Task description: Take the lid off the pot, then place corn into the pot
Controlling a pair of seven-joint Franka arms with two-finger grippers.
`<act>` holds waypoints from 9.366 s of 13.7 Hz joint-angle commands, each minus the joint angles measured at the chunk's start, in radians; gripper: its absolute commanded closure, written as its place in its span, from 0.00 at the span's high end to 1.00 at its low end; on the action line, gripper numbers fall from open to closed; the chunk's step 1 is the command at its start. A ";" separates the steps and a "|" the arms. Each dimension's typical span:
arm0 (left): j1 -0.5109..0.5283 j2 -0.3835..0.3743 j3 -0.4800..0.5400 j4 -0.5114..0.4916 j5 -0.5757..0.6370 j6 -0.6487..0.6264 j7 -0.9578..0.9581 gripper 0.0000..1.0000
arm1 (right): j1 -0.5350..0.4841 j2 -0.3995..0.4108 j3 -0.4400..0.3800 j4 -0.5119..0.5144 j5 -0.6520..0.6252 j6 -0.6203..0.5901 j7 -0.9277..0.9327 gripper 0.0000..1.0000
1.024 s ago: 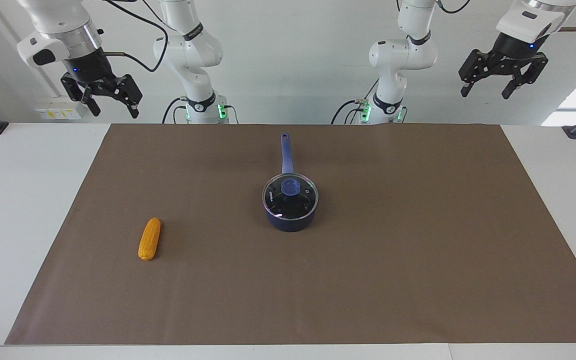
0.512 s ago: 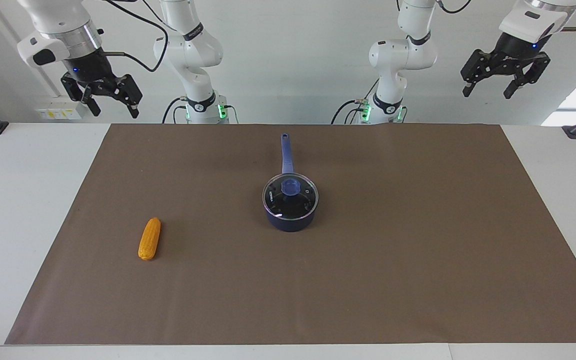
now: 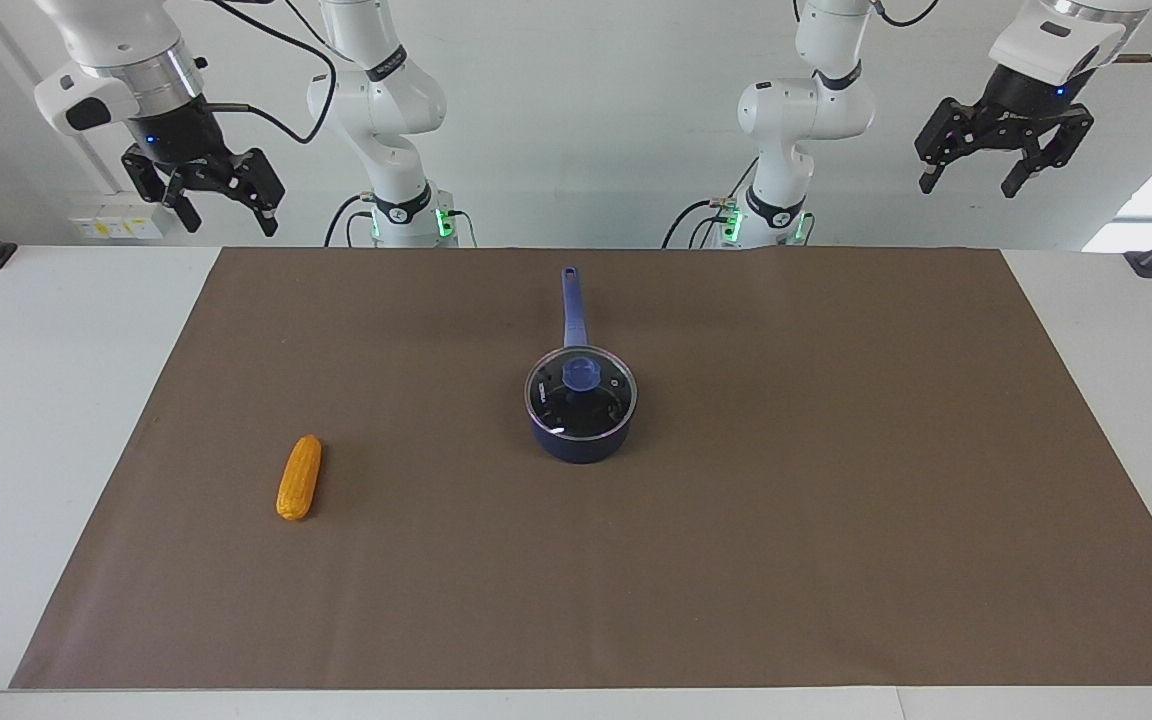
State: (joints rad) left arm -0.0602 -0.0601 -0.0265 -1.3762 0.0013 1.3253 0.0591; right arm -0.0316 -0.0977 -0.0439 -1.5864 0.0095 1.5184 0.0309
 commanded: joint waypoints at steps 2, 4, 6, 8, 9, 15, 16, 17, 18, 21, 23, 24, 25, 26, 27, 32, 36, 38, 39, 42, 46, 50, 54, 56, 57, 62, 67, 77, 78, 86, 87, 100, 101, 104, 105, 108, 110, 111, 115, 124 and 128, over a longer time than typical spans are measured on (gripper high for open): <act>-0.007 -0.026 0.000 -0.035 -0.017 0.021 0.008 1.00 | -0.007 -0.011 0.006 -0.001 0.007 -0.015 -0.011 1.00; -0.045 -0.018 0.002 -0.040 -0.017 0.067 0.004 1.00 | -0.007 -0.010 0.006 -0.001 0.007 -0.015 -0.011 1.00; -0.087 -0.014 0.002 -0.056 -0.017 0.098 -0.004 1.00 | -0.007 -0.011 0.006 -0.001 0.007 -0.015 -0.011 1.00; -0.134 -0.010 0.002 -0.079 -0.017 0.124 -0.002 1.00 | -0.007 -0.011 0.006 -0.001 0.007 -0.015 -0.011 1.00; -0.148 -0.007 0.002 -0.092 -0.017 0.155 -0.007 1.00 | -0.007 -0.011 0.006 -0.001 0.007 -0.015 -0.011 1.00; -0.243 0.057 0.002 -0.129 -0.018 0.307 -0.060 1.00 | -0.007 -0.011 0.006 -0.001 0.007 -0.017 -0.011 1.00; -0.266 0.077 0.002 -0.129 -0.017 0.340 -0.114 1.00 | -0.007 -0.011 0.006 -0.001 0.007 -0.017 -0.011 1.00; -0.297 0.098 0.002 -0.129 -0.017 0.377 -0.161 1.00 | -0.007 -0.011 0.006 -0.001 0.007 -0.015 -0.011 1.00; -0.317 0.109 0.002 -0.127 -0.017 0.393 -0.189 1.00 | -0.007 -0.011 0.006 -0.001 0.007 -0.015 -0.011 1.00; -0.378 0.164 0.002 -0.122 -0.012 0.429 -0.232 1.00 | -0.007 -0.011 0.006 -0.001 0.007 -0.015 -0.011 1.00; -0.435 0.224 0.003 -0.121 -0.004 0.469 -0.298 1.00 | -0.007 -0.011 0.006 -0.001 0.007 -0.015 -0.011 1.00; -0.466 0.252 0.003 -0.118 -0.003 0.494 -0.345 1.00 | -0.007 -0.011 0.006 -0.001 0.007 -0.017 -0.011 1.00; -0.486 0.279 0.004 -0.116 0.000 0.518 -0.396 1.00 | -0.007 -0.011 0.006 -0.001 0.007 -0.015 -0.011 1.00; -0.506 0.310 0.004 -0.109 0.000 0.529 -0.438 1.00 | -0.007 -0.011 0.006 -0.001 0.007 -0.015 -0.011 1.00; -0.538 0.347 0.004 -0.089 0.014 0.538 -0.487 1.00 | -0.007 -0.011 0.006 -0.001 0.007 -0.015 -0.011 1.00; -0.611 0.439 0.002 -0.083 0.034 0.630 -0.614 1.00 | -0.007 -0.011 0.006 -0.001 0.007 -0.015 -0.011 1.00; -0.647 0.457 0.002 -0.116 0.035 0.702 -0.645 1.00 | -0.007 -0.011 0.006 -0.001 0.007 -0.015 -0.011 1.00; -0.653 0.456 0.002 -0.136 0.035 0.709 -0.645 1.00 | -0.007 -0.011 0.006 -0.001 0.007 -0.015 -0.011 1.00; -0.656 0.456 0.002 -0.144 0.035 0.709 -0.651 1.00 | -0.007 -0.011 0.006 -0.001 0.007 -0.015 -0.011 1.00; -0.681 0.483 0.003 -0.159 0.040 0.724 -0.677 1.00 | -0.007 -0.013 0.006 -0.001 0.007 -0.018 -0.012 1.00; -0.681 0.488 0.004 -0.179 0.055 0.733 -0.680 1.00 | -0.011 -0.025 -0.004 -0.016 0.003 -0.009 -0.020 1.00; -0.681 0.488 0.004 -0.179 0.078 0.721 -0.688 1.00 | -0.008 -0.001 -0.004 -0.174 -0.013 0.234 -0.048 1.00; -0.681 0.488 0.005 -0.178 0.104 0.727 -0.713 0.94 | -0.030 0.155 -0.004 -0.228 -0.014 0.475 -0.186 1.00; -0.681 0.488 0.005 -0.178 0.109 0.733 -0.734 0.79 | -0.043 0.251 -0.004 -0.231 -0.014 0.584 -0.245 1.00; -0.681 0.488 0.005 -0.176 0.111 0.733 -0.740 0.68 | -0.053 0.292 -0.004 -0.228 -0.014 0.670 -0.247 1.00; -0.678 0.488 0.005 -0.178 0.114 0.753 -0.763 0.21 | -0.047 0.493 -0.004 -0.225 -0.006 0.884 -0.172 1.00; -0.676 0.470 0.007 -0.175 0.114 0.727 -0.762 0.01 | -0.044 0.523 -0.004 -0.263 0.001 0.888 -0.143 1.00; -0.560 0.385 0.014 -0.182 0.160 0.652 -0.702 0.00 | -0.001 0.523 -0.001 -0.273 -0.014 0.896 -0.164 0.00; -0.534 0.385 0.014 -0.190 0.160 0.649 -0.637 0.00 | -0.002 0.524 -0.001 -0.267 -0.014 0.896 -0.164 0.00; -0.236 0.342 0.010 -0.380 0.134 0.825 -0.237 0.00 | 0.076 0.343 0.007 -0.202 -0.013 0.659 -0.146 0.00; -0.199 0.341 0.010 -0.394 0.118 0.836 -0.190 0.00 | 0.105 0.322 0.006 -0.198 -0.014 0.628 -0.122 0.00; 0.091 0.382 0.013 -0.445 -0.086 0.953 0.386 0.00 | 0.556 0.380 0.010 -0.147 -0.048 0.653 0.517 0.00; 0.091 0.385 0.013 -0.445 -0.086 0.954 0.389 0.00 | 0.568 0.409 0.010 -0.126 -0.028 0.669 0.521 0.00; 0.092 0.396 0.013 -0.445 -0.086 0.956 0.392 0.00 | 0.613 0.455 0.010 -0.109 -0.025 0.675 0.521 0.00; 0.092 0.399 0.013 -0.445 -0.087 0.956 0.390 0.00 | 0.622 0.467 0.012 -0.110 -0.025 0.678 0.521 0.00; 0.091 0.413 0.014 -0.448 -0.086 0.965 0.390 0.00 | 0.648 0.487 0.012 -0.121 -0.028 0.680 0.520 0.00; 0.091 0.421 0.013 -0.460 -0.087 0.973 0.387 0.00 | 0.650 0.483 0.012 -0.141 -0.026 0.680 0.520 0.00; 0.088 0.422 0.013 -0.464 -0.087 0.989 0.383 0.00 | 0.650 0.477 0.012 -0.159 -0.028 0.681 0.512 0.00; 0.080 0.418 0.014 -0.483 -0.087 0.999 0.375 0.00 | 0.665 0.493 0.012 -0.187 -0.028 0.718 0.520 0.00; 0.068 0.414 0.016 -0.465 -0.077 0.980 0.331 1.00 | 0.624 0.523 0.012 -0.136 -0.023 0.764 0.509 0.88; 0.068 0.349 0.020 -0.385 -0.035 0.910 0.329 1.00 | 0.634 0.521 0.012 -0.135 -0.022 0.796 0.520 1.00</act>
State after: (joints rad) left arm 0.0178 0.3436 -0.0169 -1.7855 -0.0598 2.2950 0.3973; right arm 0.6000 0.4124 -0.0364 -1.7380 -0.0275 2.3021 0.5363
